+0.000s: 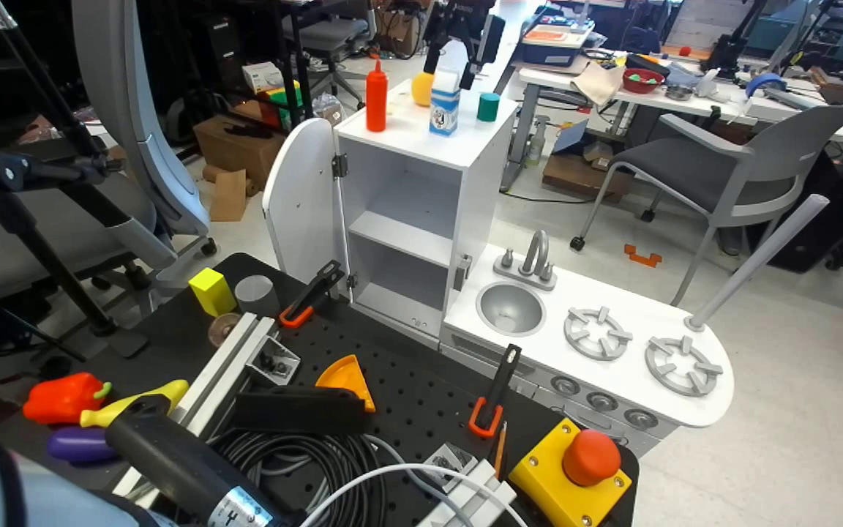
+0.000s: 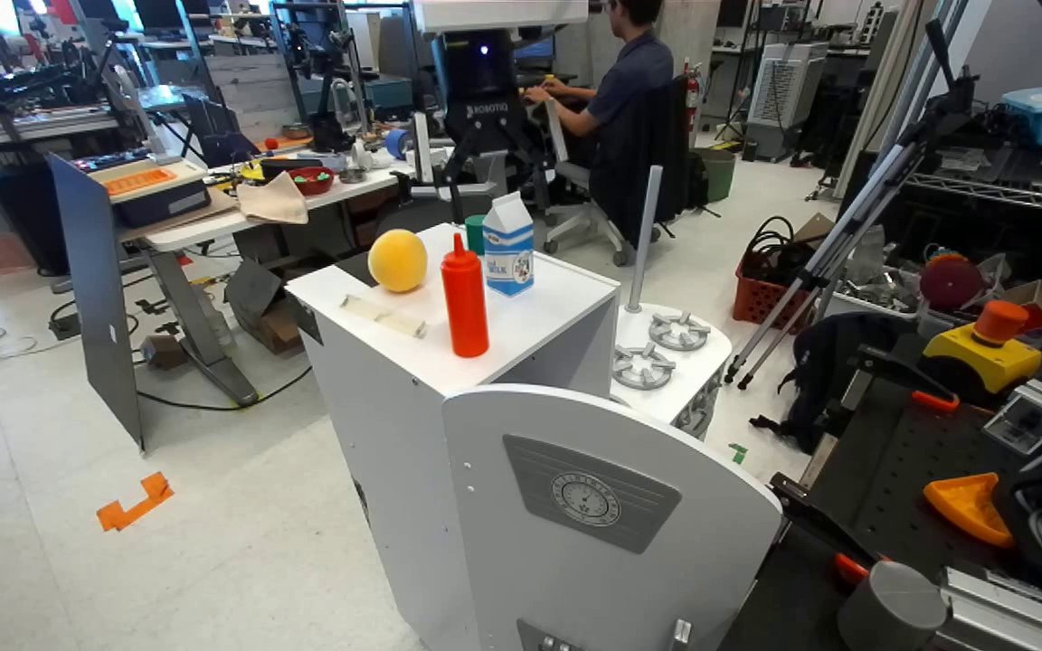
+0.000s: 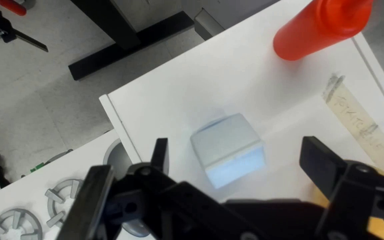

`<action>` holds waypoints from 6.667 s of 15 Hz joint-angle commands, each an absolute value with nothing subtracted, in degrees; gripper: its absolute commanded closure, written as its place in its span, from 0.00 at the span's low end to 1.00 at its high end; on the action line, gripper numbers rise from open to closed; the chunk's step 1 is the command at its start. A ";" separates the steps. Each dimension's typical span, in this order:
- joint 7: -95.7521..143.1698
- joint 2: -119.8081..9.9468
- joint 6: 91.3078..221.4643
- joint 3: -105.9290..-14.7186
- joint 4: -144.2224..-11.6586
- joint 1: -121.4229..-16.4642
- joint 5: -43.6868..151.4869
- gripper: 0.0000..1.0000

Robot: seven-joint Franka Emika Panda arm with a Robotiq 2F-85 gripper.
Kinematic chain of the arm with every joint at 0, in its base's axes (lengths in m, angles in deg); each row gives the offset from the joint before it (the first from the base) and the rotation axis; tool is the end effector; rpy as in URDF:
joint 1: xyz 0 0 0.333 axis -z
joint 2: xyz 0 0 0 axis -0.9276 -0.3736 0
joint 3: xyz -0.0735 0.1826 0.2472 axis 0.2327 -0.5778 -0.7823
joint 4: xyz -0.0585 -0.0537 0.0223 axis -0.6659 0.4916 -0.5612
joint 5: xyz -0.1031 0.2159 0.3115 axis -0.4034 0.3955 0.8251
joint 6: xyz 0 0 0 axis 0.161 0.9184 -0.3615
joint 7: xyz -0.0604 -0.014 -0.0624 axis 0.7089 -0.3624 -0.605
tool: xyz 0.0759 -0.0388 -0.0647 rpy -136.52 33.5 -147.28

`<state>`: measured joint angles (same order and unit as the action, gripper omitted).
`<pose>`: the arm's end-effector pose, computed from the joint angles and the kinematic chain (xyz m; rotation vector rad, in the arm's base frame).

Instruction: Drop the paper bottle

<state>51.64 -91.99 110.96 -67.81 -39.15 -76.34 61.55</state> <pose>0.7308 0.1451 0.2929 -3.0306 0.5994 0.5295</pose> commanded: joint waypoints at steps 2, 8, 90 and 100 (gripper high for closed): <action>54.79 -97.78 106.18 -66.45 -31.31 -77.10 63.32 0.00; 56.26 -101.02 105.69 -66.92 -26.72 -76.87 63.65 0.58; 93.73 -103.07 110.38 -71.98 -10.14 -72.24 73.74 0.80; 106.92 -106.15 112.36 -72.28 -10.30 -70.26 74.24 0.80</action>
<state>102.74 -104.65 111.23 -71.46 -11.65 -71.01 72.25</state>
